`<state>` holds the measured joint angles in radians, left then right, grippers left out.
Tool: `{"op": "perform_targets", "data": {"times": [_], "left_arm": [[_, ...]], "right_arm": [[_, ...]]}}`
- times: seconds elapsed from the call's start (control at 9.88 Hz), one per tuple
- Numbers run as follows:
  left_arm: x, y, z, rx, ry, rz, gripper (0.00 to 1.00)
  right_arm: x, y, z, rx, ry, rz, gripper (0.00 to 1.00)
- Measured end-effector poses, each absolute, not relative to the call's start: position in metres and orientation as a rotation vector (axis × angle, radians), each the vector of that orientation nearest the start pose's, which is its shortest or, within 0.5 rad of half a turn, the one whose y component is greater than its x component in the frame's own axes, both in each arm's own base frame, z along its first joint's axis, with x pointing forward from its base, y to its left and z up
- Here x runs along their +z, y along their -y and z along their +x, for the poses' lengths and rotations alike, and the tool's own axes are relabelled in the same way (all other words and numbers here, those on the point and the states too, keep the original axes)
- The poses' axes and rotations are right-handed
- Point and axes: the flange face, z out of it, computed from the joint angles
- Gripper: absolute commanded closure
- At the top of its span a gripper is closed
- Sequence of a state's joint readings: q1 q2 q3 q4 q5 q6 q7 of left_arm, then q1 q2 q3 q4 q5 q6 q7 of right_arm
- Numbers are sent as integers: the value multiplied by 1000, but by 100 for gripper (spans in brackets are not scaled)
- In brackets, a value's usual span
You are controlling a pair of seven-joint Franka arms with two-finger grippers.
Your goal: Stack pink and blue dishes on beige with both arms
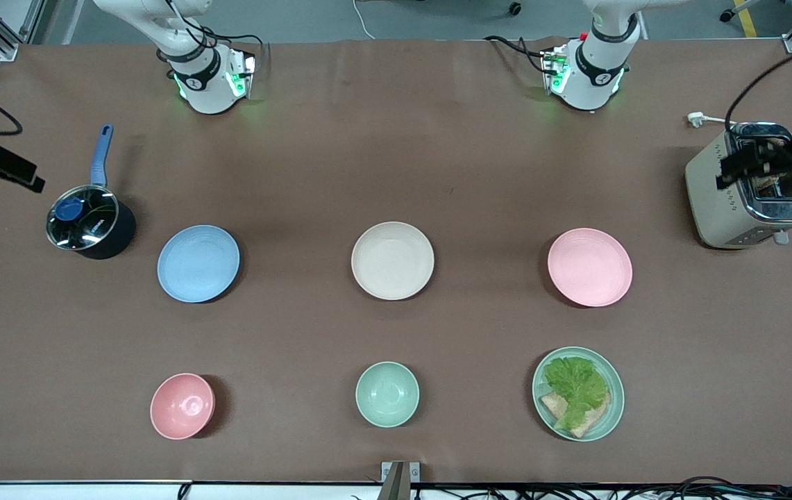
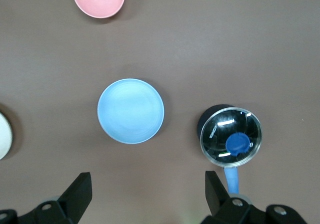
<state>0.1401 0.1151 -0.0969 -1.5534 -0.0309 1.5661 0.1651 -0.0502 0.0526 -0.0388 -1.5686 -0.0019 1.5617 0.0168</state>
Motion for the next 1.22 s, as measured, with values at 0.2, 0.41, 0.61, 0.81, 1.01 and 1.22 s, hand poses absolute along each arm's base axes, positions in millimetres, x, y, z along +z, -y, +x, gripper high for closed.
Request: {"op": "perform_targets", "data": {"times": [0.2,0.41,0.61,0.81,1.01,1.22], "left_arm": [[477,-76,612,230,-297,-3249,0],[396,-100,624,277,-434,-3312,0],[321,-115,630,241,-572,-3339,6],[262,-114,632,210,-706,-3322,19],[229,-99,629,254,-733,-3370,25],[208,-81,627,287,-731,-3429,42]], "right_arm": [[493,72,587,139,-98,-3101,0],[402,86,593,151,-55,-3048,0],[332,95,592,116,-25,-2988,0],[272,103,581,108,35,-2928,0],[222,104,570,125,71,-2853,0],[199,103,563,128,60,-2792,2]]}}
